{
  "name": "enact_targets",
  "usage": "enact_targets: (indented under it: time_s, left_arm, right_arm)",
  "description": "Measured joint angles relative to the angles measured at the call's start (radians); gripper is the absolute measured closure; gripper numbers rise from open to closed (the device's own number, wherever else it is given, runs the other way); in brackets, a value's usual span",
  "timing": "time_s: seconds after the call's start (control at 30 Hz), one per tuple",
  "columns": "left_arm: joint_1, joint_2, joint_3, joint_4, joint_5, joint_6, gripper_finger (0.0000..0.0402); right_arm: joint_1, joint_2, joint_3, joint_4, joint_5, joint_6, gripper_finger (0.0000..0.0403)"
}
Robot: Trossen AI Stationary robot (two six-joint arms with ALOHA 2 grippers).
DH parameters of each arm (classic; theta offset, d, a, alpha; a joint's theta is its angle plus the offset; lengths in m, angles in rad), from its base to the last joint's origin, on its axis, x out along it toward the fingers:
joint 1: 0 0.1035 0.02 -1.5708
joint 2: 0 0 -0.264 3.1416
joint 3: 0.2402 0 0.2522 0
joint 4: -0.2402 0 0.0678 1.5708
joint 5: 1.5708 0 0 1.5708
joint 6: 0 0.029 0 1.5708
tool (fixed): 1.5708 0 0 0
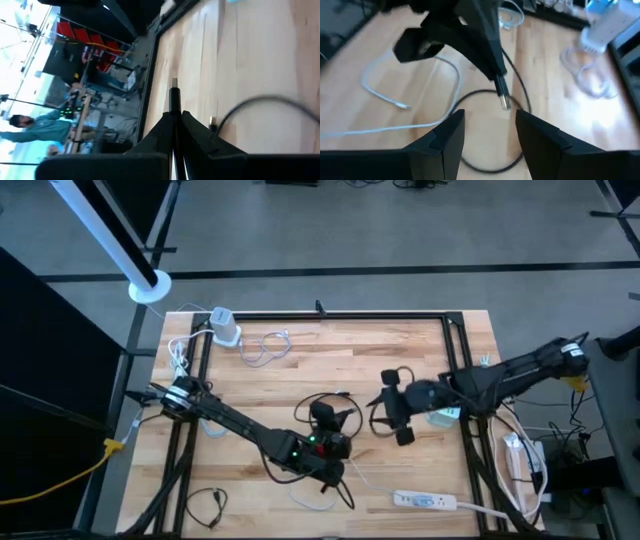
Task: Insert USB
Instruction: Insert the top black charger cable into the green outlet extension
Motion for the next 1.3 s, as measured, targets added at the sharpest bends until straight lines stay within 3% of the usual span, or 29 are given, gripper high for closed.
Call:
enact_targets:
  time_s: [0.23,0.6,0.7,0.8,1.23,1.3]
  left_arm:
    - [0.004,-0.007,-0.017,0.136,0.065,0.048,0.039]
    - [0.027,-0.007,-0.017,0.188,0.084,0.07,0.039]
    - [0.036,-0.007,-0.017,0.207,0.093,0.07,0.039]
    - [0.039,-0.007,-0.017,0.21,0.105,0.066,0.0389]
    - [0.061,-0.008,-0.017,0.231,0.122,-0.068,0.0331]
    - [0.064,-0.01,-0.017,0.239,0.13,-0.098,0.0301]
  right_arm:
    - [0.121,0.036,-0.001,0.039,0.264,-0.201,0.0251]
    - [0.129,0.046,-0.001,0.023,0.214,-0.19,0.0267]
    - [0.129,0.063,-0.002,0.022,0.258,-0.188,0.0296]
    - [0.132,0.07,-0.002,0.019,0.325,-0.197,0.0354]
    - [0.132,0.054,-0.003,-0.008,0.371,-0.199,0.0398]
    - [0.134,0.038,-0.003,-0.018,0.398,-0.204,0.0398]
